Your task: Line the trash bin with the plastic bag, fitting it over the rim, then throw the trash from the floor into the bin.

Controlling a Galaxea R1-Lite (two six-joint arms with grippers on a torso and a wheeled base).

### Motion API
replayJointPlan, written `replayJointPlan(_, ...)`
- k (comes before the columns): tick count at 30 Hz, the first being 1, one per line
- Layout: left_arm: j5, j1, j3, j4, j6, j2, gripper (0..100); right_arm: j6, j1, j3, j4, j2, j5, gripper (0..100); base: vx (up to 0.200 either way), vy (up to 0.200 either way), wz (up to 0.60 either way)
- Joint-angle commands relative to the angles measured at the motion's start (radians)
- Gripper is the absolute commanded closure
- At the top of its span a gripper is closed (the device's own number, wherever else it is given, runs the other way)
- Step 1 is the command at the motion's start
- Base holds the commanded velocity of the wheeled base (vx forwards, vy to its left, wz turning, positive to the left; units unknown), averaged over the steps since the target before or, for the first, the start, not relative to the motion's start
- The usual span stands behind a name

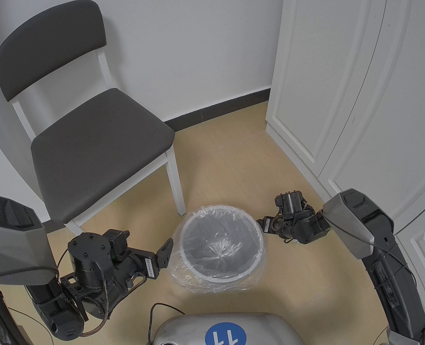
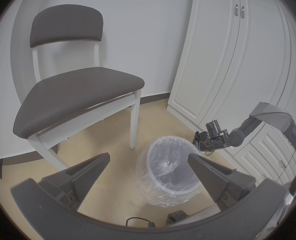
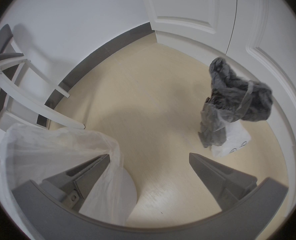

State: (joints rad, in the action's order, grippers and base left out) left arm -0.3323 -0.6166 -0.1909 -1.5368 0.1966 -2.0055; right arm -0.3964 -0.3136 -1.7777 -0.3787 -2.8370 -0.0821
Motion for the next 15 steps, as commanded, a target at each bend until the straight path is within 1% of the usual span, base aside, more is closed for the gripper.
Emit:
replayJointPlan(1,0.001,-0.02,0.011,0.0,0.0,0.045,0,0.033,0.008,0.167,-0.046,0.166,-0.011,0,0.0,0.0,0.0)
replayJointPlan(3,0.001,-0.02,0.014,0.0,-0.002,0.065,0,0.054,0.005,0.224,-0.092,0.196,-0.022,0,0.0,0.0,0.0)
replayJointPlan(5,0.003,-0.02,0.011,0.001,-0.002,0.085,0,0.119,0.004,0.313,-0.181,0.245,-0.048,0,0.0,0.0,0.0)
replayJointPlan(7,0.003,-0.02,0.016,0.001,-0.002,0.08,0,0.182,0.004,0.379,-0.264,0.288,-0.054,0,0.0,0.0,0.0)
replayJointPlan(8,0.003,-0.02,0.019,0.001,-0.003,0.079,0,0.198,0.002,0.408,-0.296,0.306,-0.056,0,0.0,0.0,0.0)
replayJointPlan(11,0.003,-0.017,0.042,0.001,-0.005,0.079,0,0.225,-0.009,0.509,-0.374,0.383,-0.062,0,0.0,0.0,0.0)
replayJointPlan(15,0.001,-0.005,0.068,0.001,-0.005,0.08,0,0.257,-0.042,0.6,-0.411,0.458,-0.062,0,0.0,0.0,0.0)
